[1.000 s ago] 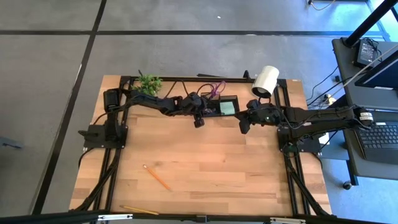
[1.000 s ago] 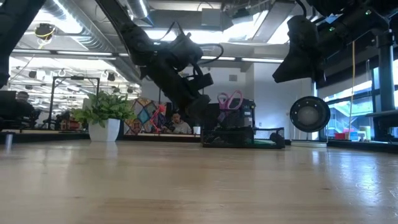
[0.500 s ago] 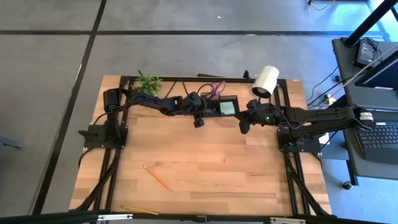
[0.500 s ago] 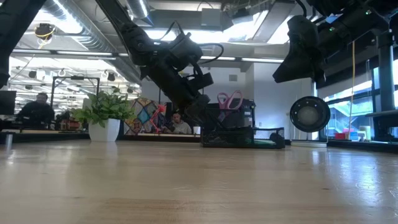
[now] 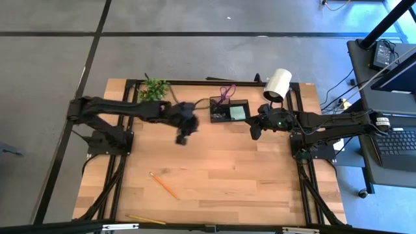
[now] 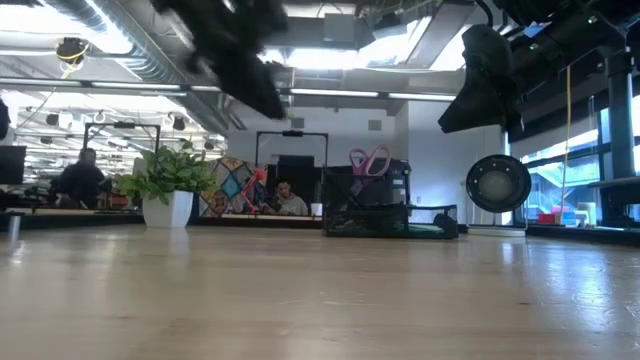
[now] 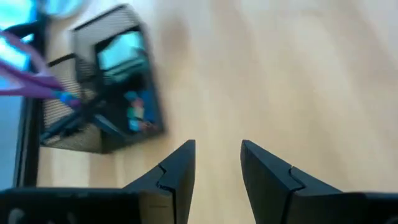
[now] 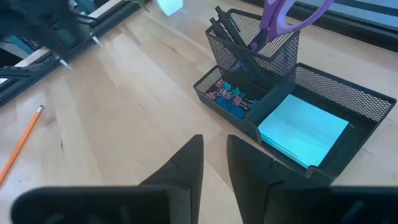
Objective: Pick and place office supplies into organizer
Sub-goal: Put the orange pencil into the black desk organizer
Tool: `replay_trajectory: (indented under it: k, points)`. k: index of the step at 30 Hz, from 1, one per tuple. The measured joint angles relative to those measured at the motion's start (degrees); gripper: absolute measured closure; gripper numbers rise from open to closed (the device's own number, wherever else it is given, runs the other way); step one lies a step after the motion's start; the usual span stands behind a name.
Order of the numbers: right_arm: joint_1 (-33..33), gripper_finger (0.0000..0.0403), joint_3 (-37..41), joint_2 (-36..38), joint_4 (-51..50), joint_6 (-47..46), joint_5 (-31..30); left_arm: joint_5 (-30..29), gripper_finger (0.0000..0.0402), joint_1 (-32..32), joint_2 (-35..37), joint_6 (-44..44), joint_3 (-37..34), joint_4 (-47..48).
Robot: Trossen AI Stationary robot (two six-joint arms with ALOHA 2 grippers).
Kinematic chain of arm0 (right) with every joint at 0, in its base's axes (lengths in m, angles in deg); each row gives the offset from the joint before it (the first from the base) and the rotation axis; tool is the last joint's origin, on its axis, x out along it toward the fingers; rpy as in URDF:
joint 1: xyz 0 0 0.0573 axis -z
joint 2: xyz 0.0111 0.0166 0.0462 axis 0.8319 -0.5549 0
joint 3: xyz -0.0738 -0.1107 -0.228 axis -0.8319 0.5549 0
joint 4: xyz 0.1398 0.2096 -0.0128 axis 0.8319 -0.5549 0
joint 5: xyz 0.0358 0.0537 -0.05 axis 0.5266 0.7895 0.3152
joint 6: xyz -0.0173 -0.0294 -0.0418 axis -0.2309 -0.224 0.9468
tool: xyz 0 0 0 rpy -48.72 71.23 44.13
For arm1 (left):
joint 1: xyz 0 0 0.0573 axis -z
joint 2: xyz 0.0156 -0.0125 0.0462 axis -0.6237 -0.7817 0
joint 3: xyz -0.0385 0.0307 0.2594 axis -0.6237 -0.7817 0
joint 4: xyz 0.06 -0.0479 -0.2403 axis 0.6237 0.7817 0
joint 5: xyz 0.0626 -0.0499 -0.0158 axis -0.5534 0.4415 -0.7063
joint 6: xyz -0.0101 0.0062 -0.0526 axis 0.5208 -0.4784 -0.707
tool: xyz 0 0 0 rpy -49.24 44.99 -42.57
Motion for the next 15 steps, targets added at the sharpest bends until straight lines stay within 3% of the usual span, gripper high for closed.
replay_trajectory:
  k: [4, 9, 15]
  points:
    - [0.00, 0.0327, 0.00, 0.00, -0.01, -1.56, 0.00, -0.98, 0.0278, 6.38, 6.88, 1.27, 0.00, 14.36]
    - [0.00, 0.0327, 0.00, 0.00, -0.04, -3.26, 0.00, -3.82, 0.0278, 16.41, 9.47, -5.87, -0.02, 31.33]
    - [0.00, 0.0327, 0.00, 0.00, -0.01, -4.57, -0.02, -3.98, 0.0278, 28.45, 9.52, -15.45, -1.47, 37.95]
